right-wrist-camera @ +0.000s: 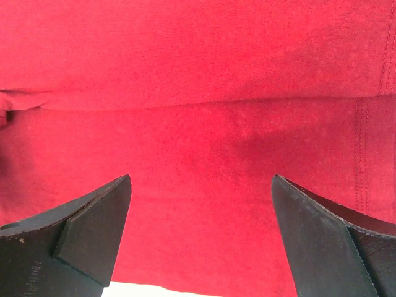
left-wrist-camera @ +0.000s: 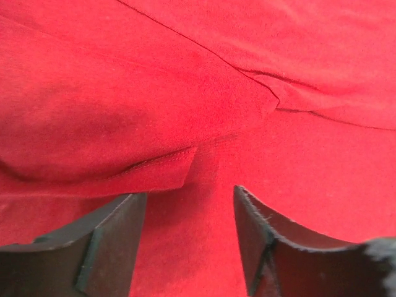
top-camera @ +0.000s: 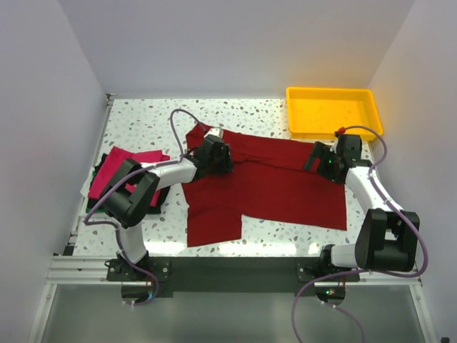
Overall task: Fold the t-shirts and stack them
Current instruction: Fold the tshirt
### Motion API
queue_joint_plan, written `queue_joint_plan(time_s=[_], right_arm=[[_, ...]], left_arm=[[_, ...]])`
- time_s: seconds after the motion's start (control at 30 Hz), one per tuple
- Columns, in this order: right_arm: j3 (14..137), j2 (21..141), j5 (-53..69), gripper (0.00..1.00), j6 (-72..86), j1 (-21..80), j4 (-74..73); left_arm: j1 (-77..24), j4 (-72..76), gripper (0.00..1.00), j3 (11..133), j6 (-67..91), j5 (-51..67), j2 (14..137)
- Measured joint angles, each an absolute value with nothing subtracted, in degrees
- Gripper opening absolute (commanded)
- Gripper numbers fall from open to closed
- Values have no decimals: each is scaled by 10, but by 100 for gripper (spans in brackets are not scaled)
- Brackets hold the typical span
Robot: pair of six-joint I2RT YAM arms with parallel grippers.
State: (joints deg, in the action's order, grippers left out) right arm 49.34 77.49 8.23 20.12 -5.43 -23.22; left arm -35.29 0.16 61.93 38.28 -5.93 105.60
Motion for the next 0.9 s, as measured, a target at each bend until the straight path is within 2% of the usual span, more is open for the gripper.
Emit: queue_joint_plan(time_s=[0.07,0.2,0.57,0.67,0.77,0.87,0.9], right_arm=[[493,775,82,99,201,-54,-232],[493,775,82,99,201,-54,-232],[493,777,83,99,201,-54,-231],[493,777,82,99,201,-54,-231],[493,779,82,99,201,-54,-231],[493,785,82,99,201,-54,-231],[493,786,82,99,201,-54,-231]], left_arm=[[-354,7,57,621,385,-60,1063],[-358,9,48,630,391,-69,1083],[-366,-10,48,669,400,-141,1103],[-368,-33,43,686,401,-165,1111],[-368,-53,33,701,406,-182,1121],[-368,-59,15,703,413,-187,1126],[-368,-61,6,703,412,-187,1127]])
